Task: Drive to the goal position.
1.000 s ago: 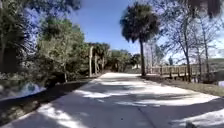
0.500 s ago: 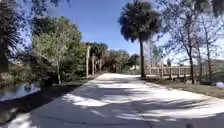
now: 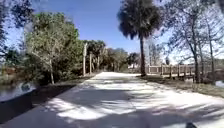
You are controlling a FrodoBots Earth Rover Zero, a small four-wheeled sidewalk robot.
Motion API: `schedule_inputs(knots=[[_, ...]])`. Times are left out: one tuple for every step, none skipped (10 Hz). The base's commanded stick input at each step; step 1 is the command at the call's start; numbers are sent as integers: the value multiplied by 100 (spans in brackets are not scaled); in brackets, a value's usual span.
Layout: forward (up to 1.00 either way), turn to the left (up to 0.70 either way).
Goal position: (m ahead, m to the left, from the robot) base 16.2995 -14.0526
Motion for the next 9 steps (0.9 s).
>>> schedule_inputs(knots=[[100,0],[100,-2],[100,-2],[100,-2],[100,-2],[100,-2],[100,-2],[100,-2],[100,-1]])
